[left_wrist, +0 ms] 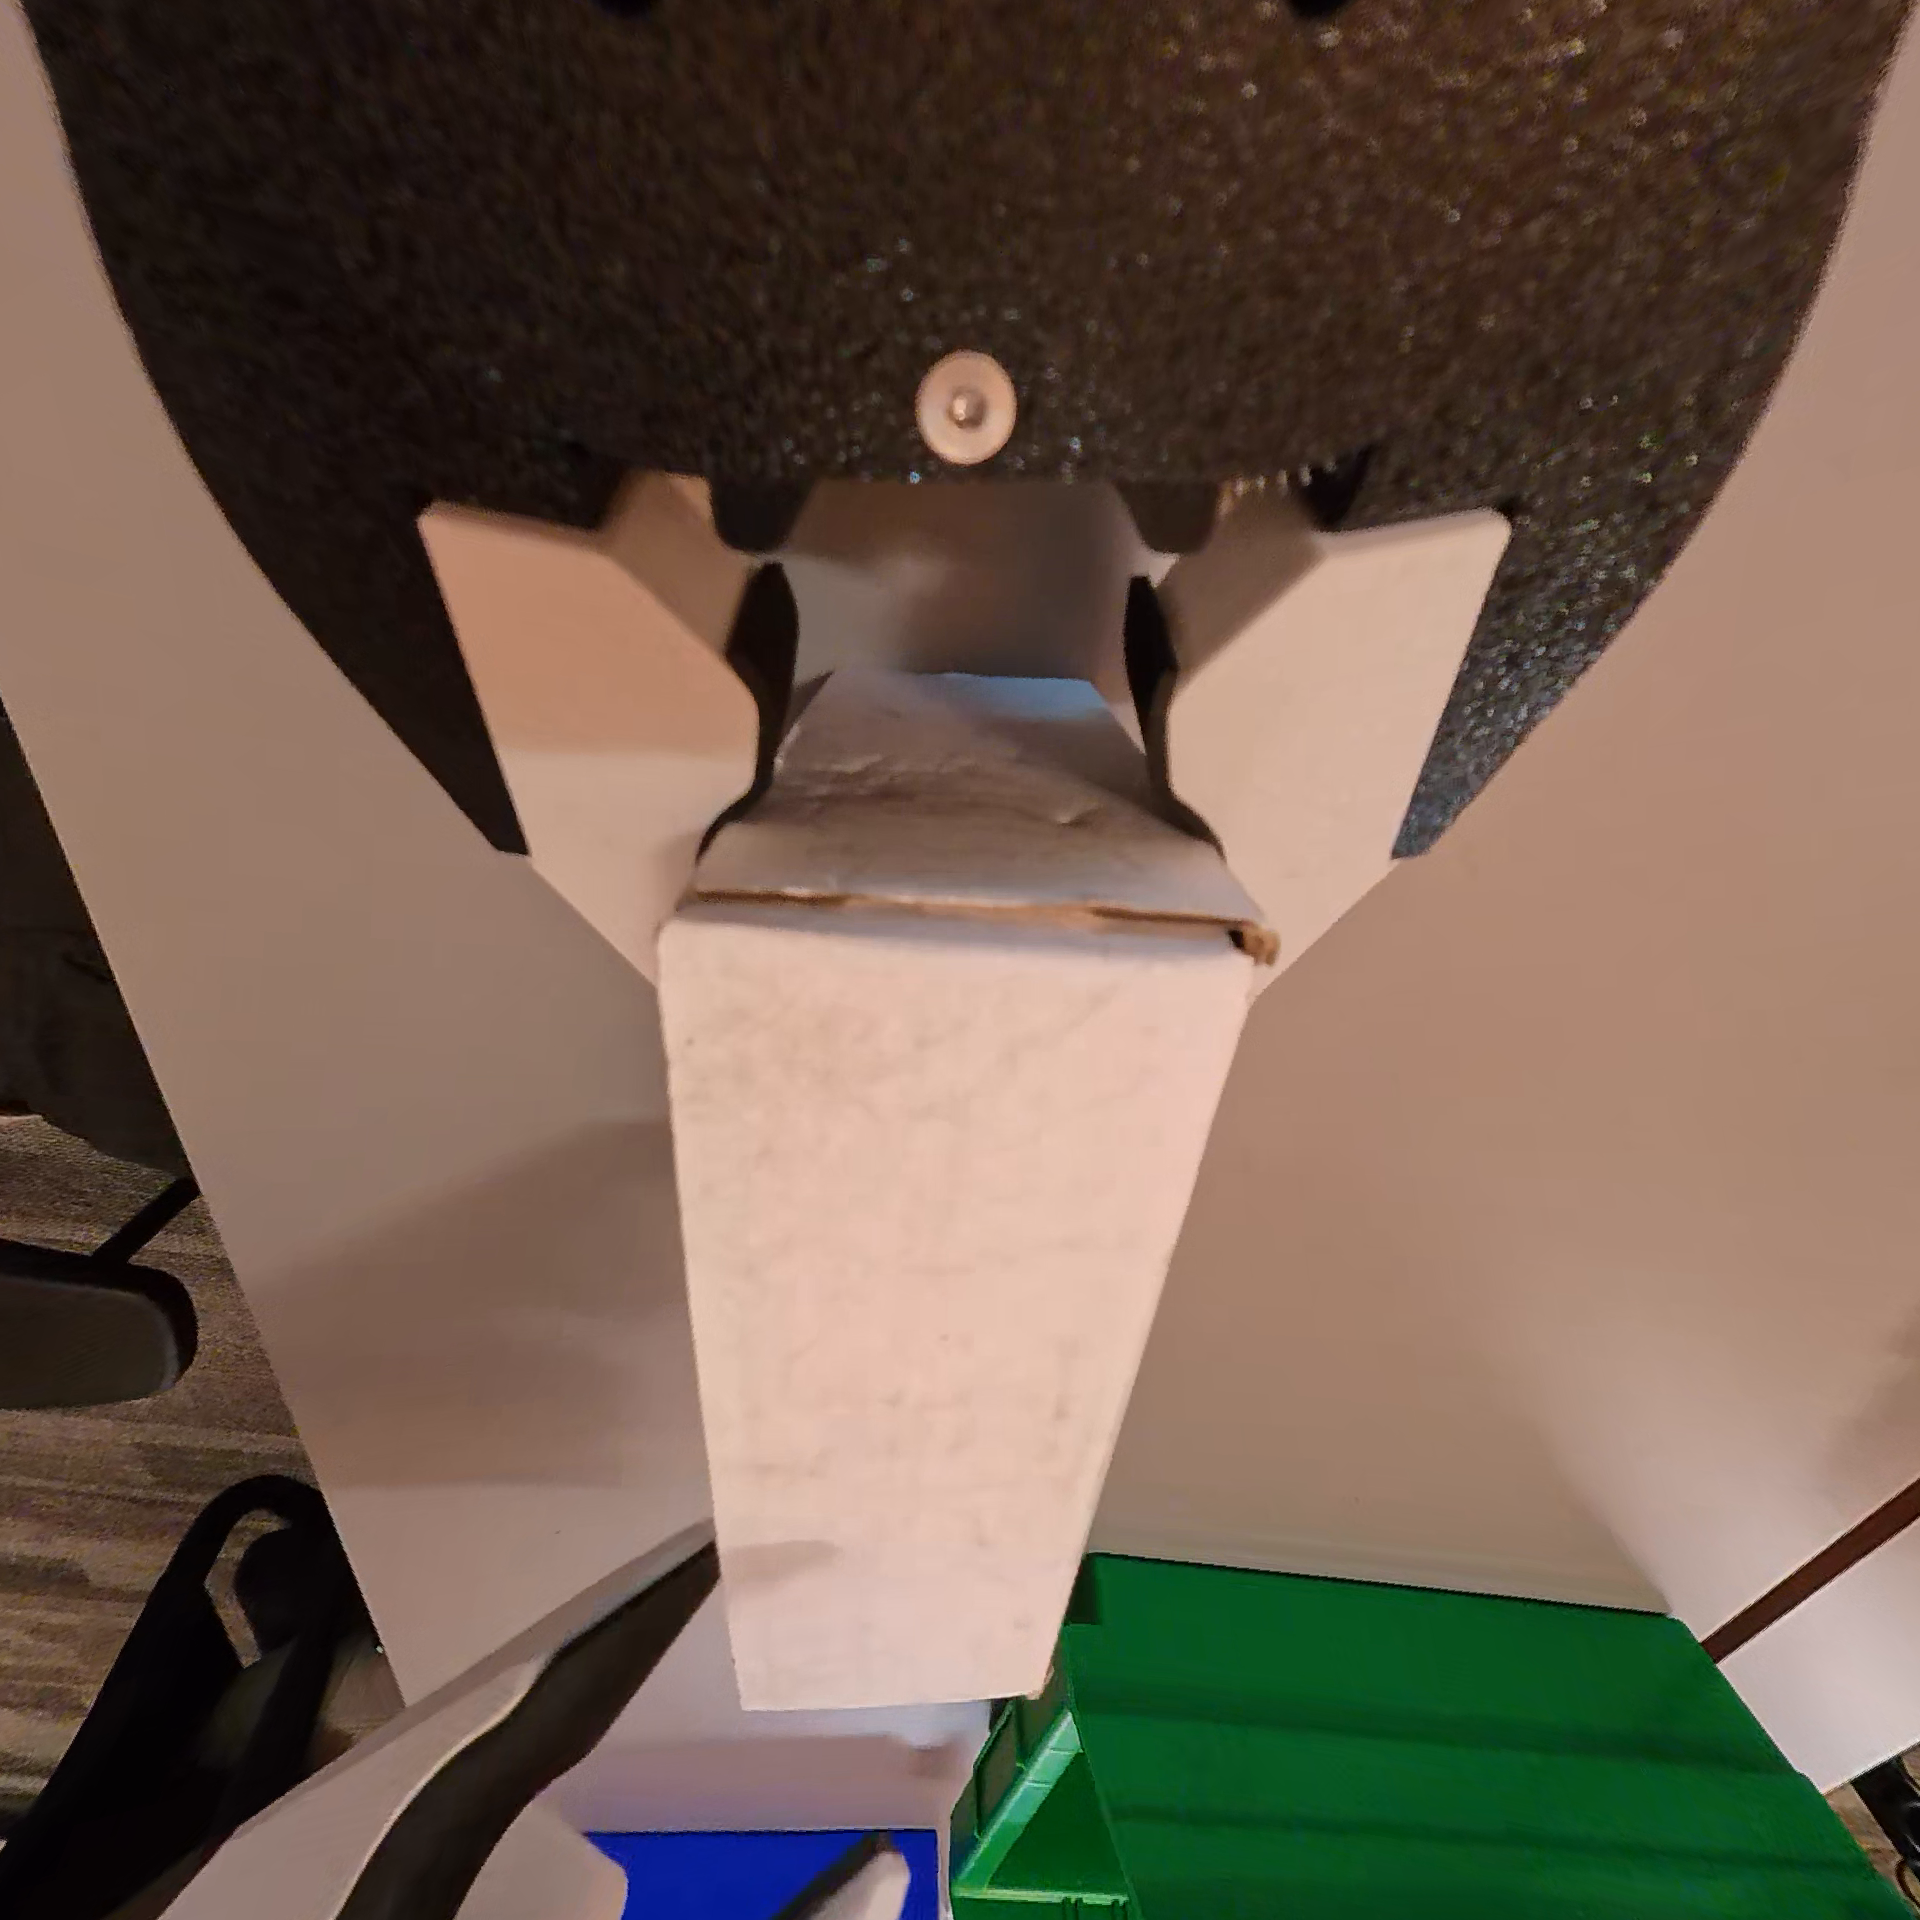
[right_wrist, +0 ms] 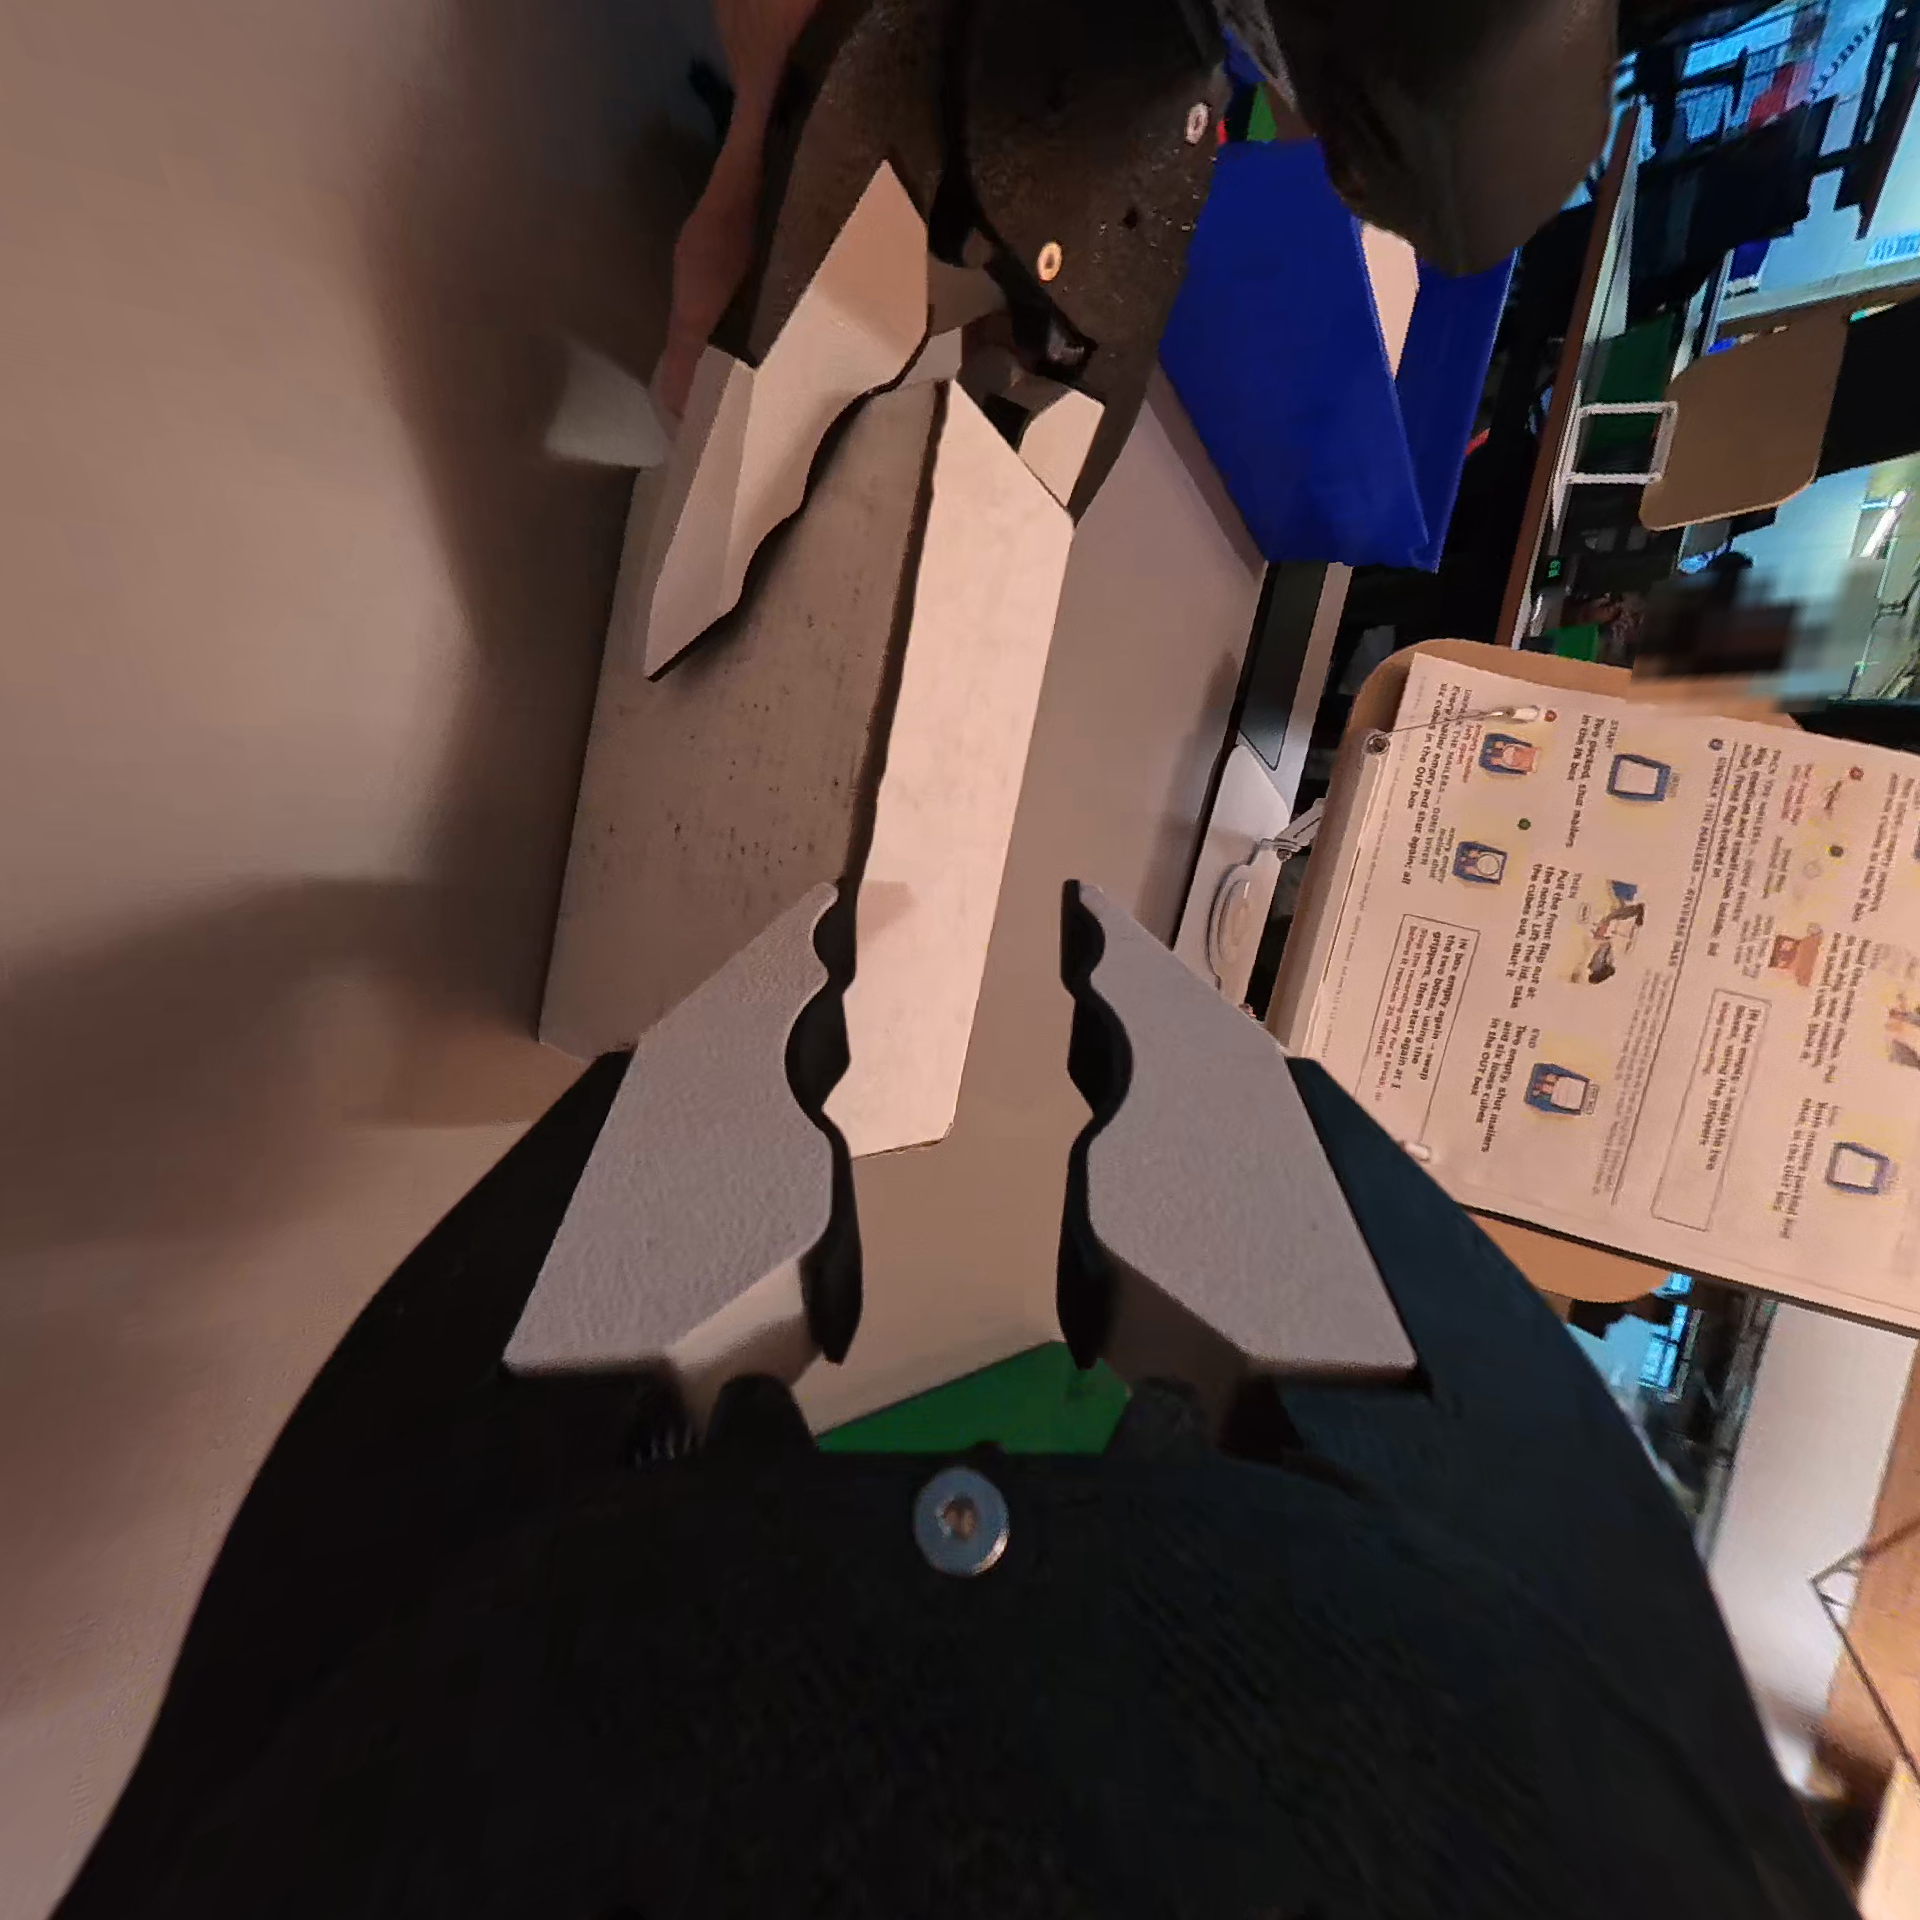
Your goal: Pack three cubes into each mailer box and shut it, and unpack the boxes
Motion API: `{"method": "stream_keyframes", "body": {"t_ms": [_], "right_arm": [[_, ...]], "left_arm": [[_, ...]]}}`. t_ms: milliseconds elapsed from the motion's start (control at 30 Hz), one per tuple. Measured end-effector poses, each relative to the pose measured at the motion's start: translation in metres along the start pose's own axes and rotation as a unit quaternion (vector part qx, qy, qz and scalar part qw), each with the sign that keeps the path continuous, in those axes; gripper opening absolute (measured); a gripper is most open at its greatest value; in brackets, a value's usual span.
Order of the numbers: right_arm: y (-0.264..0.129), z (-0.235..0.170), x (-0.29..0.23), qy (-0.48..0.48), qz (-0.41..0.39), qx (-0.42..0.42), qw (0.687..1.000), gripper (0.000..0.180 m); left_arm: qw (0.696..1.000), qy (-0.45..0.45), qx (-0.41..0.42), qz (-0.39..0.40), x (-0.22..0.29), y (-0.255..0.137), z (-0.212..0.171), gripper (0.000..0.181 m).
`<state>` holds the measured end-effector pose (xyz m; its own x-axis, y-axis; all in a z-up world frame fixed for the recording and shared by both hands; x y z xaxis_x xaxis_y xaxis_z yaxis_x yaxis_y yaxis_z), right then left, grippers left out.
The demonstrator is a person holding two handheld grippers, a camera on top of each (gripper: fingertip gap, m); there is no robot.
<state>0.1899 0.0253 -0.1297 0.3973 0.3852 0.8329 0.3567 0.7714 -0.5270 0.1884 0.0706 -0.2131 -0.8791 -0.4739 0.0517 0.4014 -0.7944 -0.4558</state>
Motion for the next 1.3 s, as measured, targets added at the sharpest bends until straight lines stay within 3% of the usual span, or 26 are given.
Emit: {"method": "stream_keyframes", "body": {"t_ms": [233,367,433,500,733,833,967,1067,1167,1200,1300], "right_arm": [[-0.001,-0.004,0.004,0.008,-0.049,-0.004,0.999,0.037],[0.001,-0.006,0.011,-0.023,-0.102,-0.019,0.994,0.047],[0.006,-0.006,0.005,-0.055,-0.113,-0.029,0.992,0.035],[0.006,-0.005,0.007,-0.083,-0.142,-0.030,0.986,0.038],[0.013,-0.008,0.001,-0.116,-0.181,-0.051,0.975,0.016],[0.019,-0.012,-0.001,-0.111,-0.181,-0.074,0.974,0.000],[0.023,-0.015,0.003,0.062,-0.142,-0.063,0.986,0.001],[0.023,-0.014,0.001,0.000,-0.152,-0.086,0.985,0.001],[0.021,-0.007,-0.003,-0.028,-0.154,-0.089,0.984,0.000],[0.020,-0.007,-0.004,-0.039,-0.156,-0.093,0.983,0.000],[0.018,-0.008,-0.003,-0.053,-0.155,-0.098,0.982,0.000]], "left_arm": [[1.000,-0.002,0.000,0.003,-0.001,0.000,0.000,0.074],[1.000,-0.011,0.001,0.009,-0.004,0.000,0.000,0.074],[1.000,-0.013,0.002,0.009,-0.005,0.000,0.000,0.074],[1.000,-0.013,0.002,0.010,-0.005,-0.001,0.000,0.074],[1.000,-0.012,0.001,0.014,-0.005,-0.001,0.000,0.072],[1.000,-0.015,0.001,0.021,-0.007,-0.001,0.000,0.072],[0.999,-0.022,0.003,0.025,-0.010,-0.001,0.000,0.072],[0.999,-0.019,0.004,0.030,-0.011,-0.002,0.001,0.075],[0.997,0.006,0.013,0.071,-0.015,-0.005,0.004,0.097],[0.997,0.014,0.014,0.068,-0.013,-0.004,0.004,0.084],[0.998,0.019,0.011,0.059,-0.011,-0.002,0.004,0.078]]}}
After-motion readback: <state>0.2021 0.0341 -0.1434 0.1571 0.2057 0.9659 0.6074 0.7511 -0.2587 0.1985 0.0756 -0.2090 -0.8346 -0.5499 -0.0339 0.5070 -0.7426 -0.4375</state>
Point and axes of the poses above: each gripper's, where its closed fingertips meet, y out along the fingers, z out of its top, x = y × z across the jaws, the point moved 1 cm from there along -y, back along the fingers, and after that the axes turned 6 degrees about -z, right-handed, at the moved point
